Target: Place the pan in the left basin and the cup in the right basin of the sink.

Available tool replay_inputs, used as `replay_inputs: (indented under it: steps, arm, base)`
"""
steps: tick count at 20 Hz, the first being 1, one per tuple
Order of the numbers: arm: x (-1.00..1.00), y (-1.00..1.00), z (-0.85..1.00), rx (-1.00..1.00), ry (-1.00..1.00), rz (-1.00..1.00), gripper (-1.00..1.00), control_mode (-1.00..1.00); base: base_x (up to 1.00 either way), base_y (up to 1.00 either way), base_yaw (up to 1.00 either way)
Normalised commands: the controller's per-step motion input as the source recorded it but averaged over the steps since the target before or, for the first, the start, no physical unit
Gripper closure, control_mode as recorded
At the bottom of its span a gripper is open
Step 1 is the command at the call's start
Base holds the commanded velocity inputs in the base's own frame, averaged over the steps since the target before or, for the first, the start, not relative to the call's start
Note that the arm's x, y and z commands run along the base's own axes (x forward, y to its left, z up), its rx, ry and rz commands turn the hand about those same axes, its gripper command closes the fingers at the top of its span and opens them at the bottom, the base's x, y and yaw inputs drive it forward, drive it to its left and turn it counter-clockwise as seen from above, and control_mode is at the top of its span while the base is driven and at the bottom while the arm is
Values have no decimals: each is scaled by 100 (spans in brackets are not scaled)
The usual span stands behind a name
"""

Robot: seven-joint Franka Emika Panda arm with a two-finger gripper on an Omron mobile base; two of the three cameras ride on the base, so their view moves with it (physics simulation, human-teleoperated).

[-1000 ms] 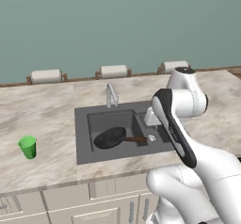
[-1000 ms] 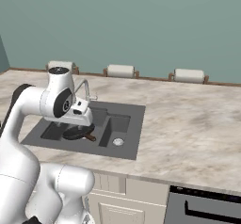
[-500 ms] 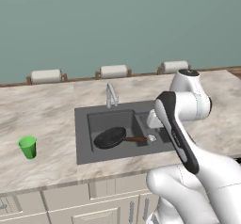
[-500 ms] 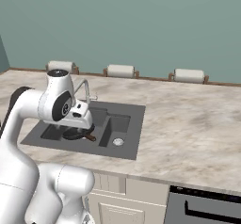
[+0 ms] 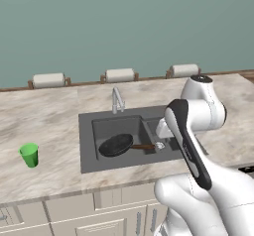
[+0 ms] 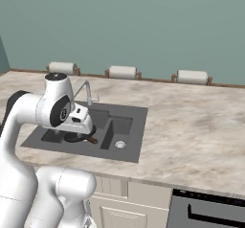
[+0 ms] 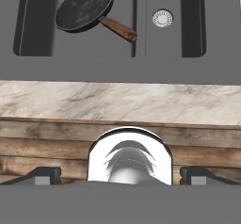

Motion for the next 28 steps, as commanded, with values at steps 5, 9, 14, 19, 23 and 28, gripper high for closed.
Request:
replay_inputs:
  steps: [5, 9, 14, 19, 23, 28]
  arm:
    - [0, 0, 0, 0, 0, 0, -100, 100]
    - [0, 0, 0, 0, 0, 0, -100, 100]
    - [0, 0, 0, 0, 0, 0, -100, 100]
    - [0, 0, 0, 0, 0, 0, -100, 100]
    - [0, 0, 0, 0, 0, 0, -100, 100]
    - [0, 0, 0, 0, 0, 0, -100, 100]
  base:
    - [-15, 2, 0]
    - [-18, 14, 0]
    - [-7, 28, -1]
    - [-9, 36, 0]
    - [-12, 42, 0]
    - [-13, 53, 0]
